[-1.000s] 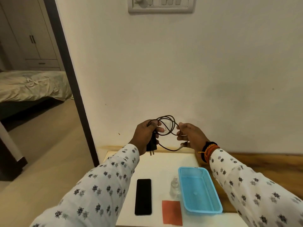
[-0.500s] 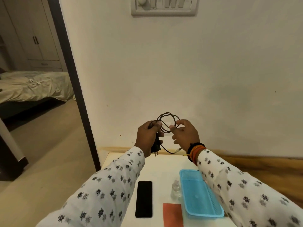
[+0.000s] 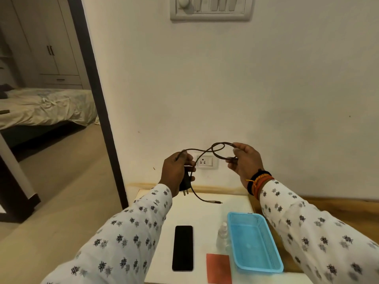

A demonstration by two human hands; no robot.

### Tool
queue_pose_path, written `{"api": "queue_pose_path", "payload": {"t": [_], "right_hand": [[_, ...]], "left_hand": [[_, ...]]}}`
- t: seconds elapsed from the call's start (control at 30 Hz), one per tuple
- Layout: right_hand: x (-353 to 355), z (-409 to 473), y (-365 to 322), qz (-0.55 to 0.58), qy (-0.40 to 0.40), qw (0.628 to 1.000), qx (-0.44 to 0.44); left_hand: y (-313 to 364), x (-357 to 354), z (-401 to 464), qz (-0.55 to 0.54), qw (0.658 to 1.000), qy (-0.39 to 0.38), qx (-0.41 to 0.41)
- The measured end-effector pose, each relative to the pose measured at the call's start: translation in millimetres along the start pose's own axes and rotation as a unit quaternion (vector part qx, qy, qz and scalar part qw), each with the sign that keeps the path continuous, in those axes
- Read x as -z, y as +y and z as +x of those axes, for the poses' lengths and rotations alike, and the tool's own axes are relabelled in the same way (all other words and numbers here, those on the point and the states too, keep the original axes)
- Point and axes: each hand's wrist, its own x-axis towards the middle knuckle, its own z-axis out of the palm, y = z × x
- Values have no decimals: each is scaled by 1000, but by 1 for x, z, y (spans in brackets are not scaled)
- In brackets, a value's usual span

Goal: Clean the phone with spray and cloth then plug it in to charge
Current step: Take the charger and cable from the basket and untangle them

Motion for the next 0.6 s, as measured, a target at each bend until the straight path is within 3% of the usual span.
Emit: {"api": "queue_pose_path", "payload": {"t": [0.17, 0.33, 0.47, 0.6], "right_hand": [[13, 12, -7, -87, 70, 990, 82], [25, 21, -13, -203, 135, 956, 166], [36, 28, -24, -67, 207, 971, 98], [36, 26, -39, 161, 161, 972, 59]], "left_hand": [[8, 8, 5, -53, 997, 52, 25], [20, 11, 10, -151, 979, 121, 68], [26, 22, 16, -200, 961, 175, 75], [25, 27, 20, -205, 954, 199, 88]]}}
